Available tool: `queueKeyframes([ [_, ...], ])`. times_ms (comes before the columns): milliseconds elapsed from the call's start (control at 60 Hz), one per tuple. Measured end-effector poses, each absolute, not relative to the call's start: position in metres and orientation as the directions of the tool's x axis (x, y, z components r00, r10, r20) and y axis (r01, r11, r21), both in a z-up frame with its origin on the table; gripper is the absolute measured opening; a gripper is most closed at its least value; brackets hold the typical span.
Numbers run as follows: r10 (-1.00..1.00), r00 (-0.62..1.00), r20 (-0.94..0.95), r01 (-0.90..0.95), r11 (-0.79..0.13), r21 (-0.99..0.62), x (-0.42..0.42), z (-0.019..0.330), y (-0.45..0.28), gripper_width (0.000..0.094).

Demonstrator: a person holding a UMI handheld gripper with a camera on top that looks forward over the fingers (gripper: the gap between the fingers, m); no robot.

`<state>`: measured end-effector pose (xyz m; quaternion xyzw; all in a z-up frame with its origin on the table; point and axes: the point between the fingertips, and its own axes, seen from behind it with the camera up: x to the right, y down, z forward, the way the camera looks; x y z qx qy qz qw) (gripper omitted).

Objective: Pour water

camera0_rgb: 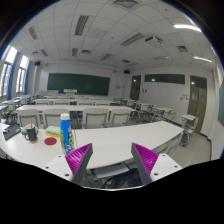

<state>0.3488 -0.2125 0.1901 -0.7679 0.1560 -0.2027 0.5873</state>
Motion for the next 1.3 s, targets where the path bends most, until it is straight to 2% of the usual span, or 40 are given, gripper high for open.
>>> queueKeyframes([
  [167,-0.455,0.882,0.122,-0.001,-0.262,-0.965,0.357,0.185,-0.210,0.0833],
  [183,-0.454,0.883,0.120,-0.001,-0.259,-0.966,0.338,0.182,-0.207,0.0833],
  [283,-0.418,0.900,0.121,0.011,-0.257,-0.966,0.347,0.190,-0.207,0.0834],
  [450,-0.344,0.932,0.117,0.022,-0.268,-0.963,0.315,0.174,-0.183,0.0834],
  [617,-0.207,0.976,0.060,0.007,-0.245,-0.970,0.243,0.151,-0.127,0.0833],
  [683,-0.141,0.989,0.045,0.012,-0.224,-0.975,0.210,0.138,-0.082,0.0829],
  [767,-0.088,0.996,0.024,0.003,-0.228,-0.974,0.204,0.120,-0.044,0.0822],
  [983,-0.184,0.981,-0.059,-0.098,-0.211,-0.972,0.242,0.078,0.050,0.0816],
  [1033,-0.181,0.980,-0.078,-0.115,-0.206,-0.972,0.242,0.072,0.063,0.0768],
  [1050,-0.181,0.980,-0.085,-0.122,-0.203,-0.971,0.242,0.070,0.066,0.0723],
  [1067,-0.179,0.980,-0.092,-0.128,-0.203,-0.971,0.246,0.074,0.062,0.0614],
  [1083,-0.174,0.979,-0.105,-0.139,-0.195,-0.971,0.244,0.073,0.064,0.0559],
  [1150,-0.199,0.976,-0.091,-0.120,-0.141,-0.983,0.240,0.070,0.071,0.0462],
  [1217,-0.224,0.969,-0.101,-0.129,-0.114,-0.985,0.241,0.071,0.071,0.0406],
  [1300,-0.242,0.968,-0.071,-0.107,-0.141,-0.984,0.245,0.071,0.073,0.0365],
])
